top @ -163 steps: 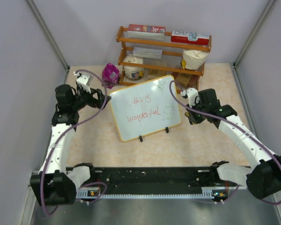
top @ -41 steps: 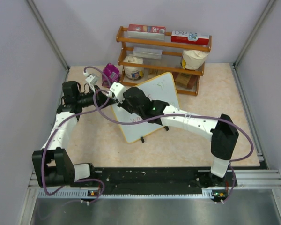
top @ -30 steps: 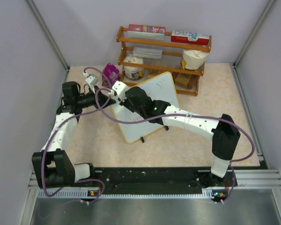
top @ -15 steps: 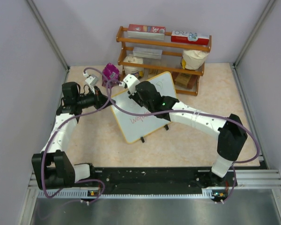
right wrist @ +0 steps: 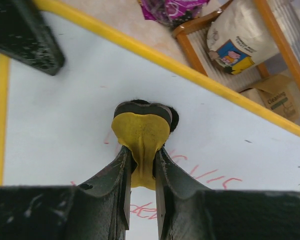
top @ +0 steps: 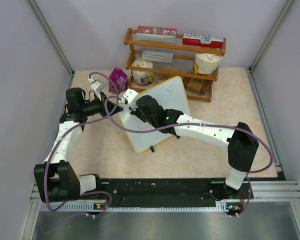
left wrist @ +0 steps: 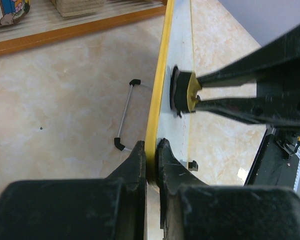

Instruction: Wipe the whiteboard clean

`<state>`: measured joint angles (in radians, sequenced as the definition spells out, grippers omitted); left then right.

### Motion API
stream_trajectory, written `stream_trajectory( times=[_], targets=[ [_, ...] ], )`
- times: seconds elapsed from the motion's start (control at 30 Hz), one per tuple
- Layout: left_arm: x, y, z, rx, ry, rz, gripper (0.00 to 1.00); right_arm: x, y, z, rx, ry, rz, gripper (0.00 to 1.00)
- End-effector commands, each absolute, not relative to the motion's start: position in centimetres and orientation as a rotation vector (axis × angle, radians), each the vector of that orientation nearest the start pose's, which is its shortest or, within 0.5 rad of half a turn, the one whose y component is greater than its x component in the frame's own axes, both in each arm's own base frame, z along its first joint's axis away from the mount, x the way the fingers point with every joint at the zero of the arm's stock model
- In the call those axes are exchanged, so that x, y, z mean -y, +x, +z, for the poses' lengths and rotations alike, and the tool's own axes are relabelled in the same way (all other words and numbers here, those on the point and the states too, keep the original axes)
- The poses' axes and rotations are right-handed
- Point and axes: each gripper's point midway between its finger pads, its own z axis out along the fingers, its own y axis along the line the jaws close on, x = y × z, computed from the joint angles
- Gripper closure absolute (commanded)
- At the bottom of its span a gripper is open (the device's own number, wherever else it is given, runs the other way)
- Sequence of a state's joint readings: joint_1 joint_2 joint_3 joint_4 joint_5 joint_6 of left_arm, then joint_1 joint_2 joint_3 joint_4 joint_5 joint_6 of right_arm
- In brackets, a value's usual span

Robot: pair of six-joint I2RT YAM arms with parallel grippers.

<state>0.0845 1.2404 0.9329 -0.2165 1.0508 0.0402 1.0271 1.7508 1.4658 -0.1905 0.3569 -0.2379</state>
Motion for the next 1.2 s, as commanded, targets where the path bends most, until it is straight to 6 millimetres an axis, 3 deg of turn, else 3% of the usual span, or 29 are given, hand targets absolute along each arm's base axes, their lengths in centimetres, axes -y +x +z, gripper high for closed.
stream_trajectory(
  times=[0.0, 0.2, 0.37, 0.73, 1.17],
  targets=[
    [12.2, 32.0, 21.7, -1.814, 0.703, -0.86, 1.0, -42.4, 29.7, 18.2, -1.788, -1.109, 0.207, 1.0],
    [12.3, 31.9, 21.8, -1.809, 0.708, -0.864, 1.0, -43.2, 28.5, 16.9, -1.795, -1.143, 0.215, 1.0],
    [12.3, 31.7, 21.9, -1.805, 0.712, -0.86, 1.0, -42.3, 29.8, 17.4, -1.755, -1.108, 0.126, 1.0],
    [12.4, 31.5, 21.9, -1.796, 0.724, -0.872, 1.0, -35.8, 34.5, 17.2, -1.813, -0.964, -0.02, 1.0],
    [12.4, 31.5, 21.7, -1.796, 0.728, -0.868, 1.0, -28.1, 39.1, 18.4, -1.863, -0.805, -0.148, 1.0]
  ],
)
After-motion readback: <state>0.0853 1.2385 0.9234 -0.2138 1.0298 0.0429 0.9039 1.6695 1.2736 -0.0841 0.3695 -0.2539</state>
